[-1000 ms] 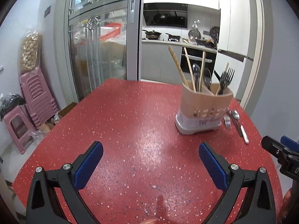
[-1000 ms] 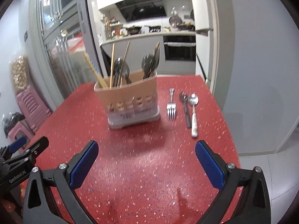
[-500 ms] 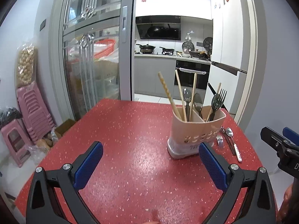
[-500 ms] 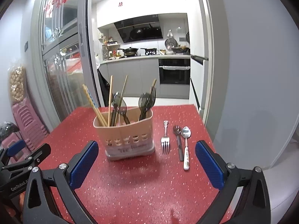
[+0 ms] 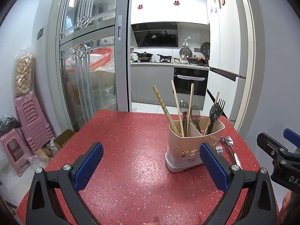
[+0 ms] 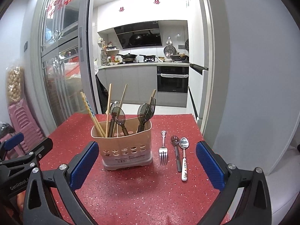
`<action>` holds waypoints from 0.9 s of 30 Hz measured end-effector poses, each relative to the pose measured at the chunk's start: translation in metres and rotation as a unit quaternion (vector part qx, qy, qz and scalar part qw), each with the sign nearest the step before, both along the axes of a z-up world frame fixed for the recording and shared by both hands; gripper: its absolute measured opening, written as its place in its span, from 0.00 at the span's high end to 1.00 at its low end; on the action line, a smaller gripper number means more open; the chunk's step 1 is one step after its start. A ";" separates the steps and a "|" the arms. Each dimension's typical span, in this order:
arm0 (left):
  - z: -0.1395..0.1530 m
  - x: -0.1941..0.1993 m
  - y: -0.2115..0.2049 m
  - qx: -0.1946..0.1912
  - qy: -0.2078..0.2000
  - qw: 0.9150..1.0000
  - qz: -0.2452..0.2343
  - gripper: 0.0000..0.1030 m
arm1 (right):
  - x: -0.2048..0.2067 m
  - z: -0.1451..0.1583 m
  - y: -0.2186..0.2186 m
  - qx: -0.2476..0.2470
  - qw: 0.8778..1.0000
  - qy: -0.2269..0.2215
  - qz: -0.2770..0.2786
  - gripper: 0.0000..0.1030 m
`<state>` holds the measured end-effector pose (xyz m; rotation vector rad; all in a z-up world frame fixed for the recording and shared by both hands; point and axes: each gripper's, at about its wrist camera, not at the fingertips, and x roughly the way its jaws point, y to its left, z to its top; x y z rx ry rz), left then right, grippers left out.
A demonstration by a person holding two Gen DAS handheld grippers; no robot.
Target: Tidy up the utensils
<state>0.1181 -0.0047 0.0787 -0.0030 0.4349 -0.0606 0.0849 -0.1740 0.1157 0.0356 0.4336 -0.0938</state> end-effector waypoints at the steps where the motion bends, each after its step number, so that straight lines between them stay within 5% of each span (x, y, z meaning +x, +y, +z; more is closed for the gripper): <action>1: 0.000 0.000 0.000 -0.001 0.000 1.000 -0.001 0.00 | 0.000 -0.002 0.000 -0.001 1.000 0.000 -0.002 0.00; 27: -0.027 0.003 0.009 -0.011 0.018 1.000 0.013 0.00 | 0.001 -0.027 -0.003 0.000 1.000 0.004 -0.018 0.00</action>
